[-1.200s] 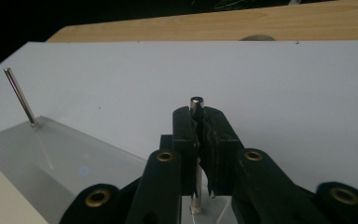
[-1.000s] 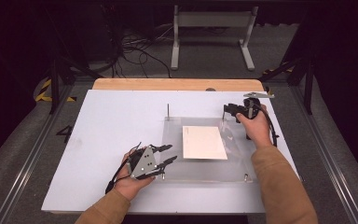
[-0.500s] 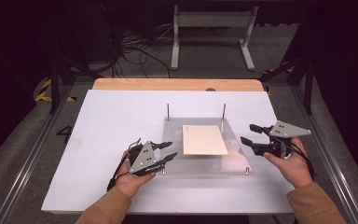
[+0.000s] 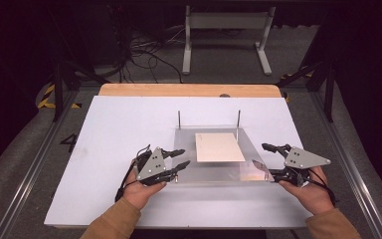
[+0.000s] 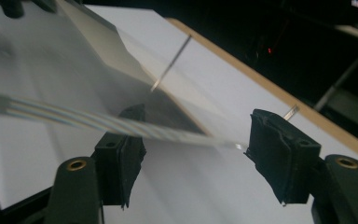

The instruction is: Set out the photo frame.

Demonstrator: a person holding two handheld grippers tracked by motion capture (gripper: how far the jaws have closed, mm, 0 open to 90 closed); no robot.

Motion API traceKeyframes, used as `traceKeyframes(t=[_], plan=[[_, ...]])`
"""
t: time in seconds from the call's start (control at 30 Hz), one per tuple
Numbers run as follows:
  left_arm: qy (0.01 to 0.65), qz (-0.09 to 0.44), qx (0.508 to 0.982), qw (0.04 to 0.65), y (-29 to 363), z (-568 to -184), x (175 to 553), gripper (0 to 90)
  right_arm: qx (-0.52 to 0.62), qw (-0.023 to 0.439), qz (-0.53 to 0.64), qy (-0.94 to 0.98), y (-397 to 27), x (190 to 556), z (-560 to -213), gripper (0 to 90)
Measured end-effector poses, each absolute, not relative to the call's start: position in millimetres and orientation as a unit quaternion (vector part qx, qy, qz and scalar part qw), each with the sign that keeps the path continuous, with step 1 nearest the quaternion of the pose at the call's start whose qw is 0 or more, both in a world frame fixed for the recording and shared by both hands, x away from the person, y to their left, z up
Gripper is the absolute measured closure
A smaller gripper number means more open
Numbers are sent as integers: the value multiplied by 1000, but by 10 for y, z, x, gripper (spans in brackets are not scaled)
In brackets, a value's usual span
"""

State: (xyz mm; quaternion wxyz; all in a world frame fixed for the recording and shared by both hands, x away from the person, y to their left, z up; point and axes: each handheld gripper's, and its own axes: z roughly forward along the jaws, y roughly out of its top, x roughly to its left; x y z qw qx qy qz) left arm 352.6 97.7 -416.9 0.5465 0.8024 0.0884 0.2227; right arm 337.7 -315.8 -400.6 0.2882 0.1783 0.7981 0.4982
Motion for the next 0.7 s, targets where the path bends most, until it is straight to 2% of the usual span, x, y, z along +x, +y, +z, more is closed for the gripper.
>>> traceKeyframes(t=[0.07, 0.17, 0.23, 0.47, 0.7], plan=[[90, 223, 802, 547, 975, -4164, 3527, 592, 161, 294, 505, 795, -3102, 3400, -4010, 411], [90, 222, 797, 554, 951, -4148, 3533, 600, 139, 301, 509, 794, -3032, 3424, -4029, 559], [89, 227, 797, 553, 945, -4129, 3540, 600, 131, 325, 504, 789, -3007, 3422, -4054, 583], [89, 248, 786, 560, 955, -4041, 3553, 612, 125, 352, 502, 780, -2987, 3428, -3996, 602], [74, 273, 780, 559, 938, -3791, 3475, 614, 148, 334, 501, 785, -2978, 3387, -3766, 608]])
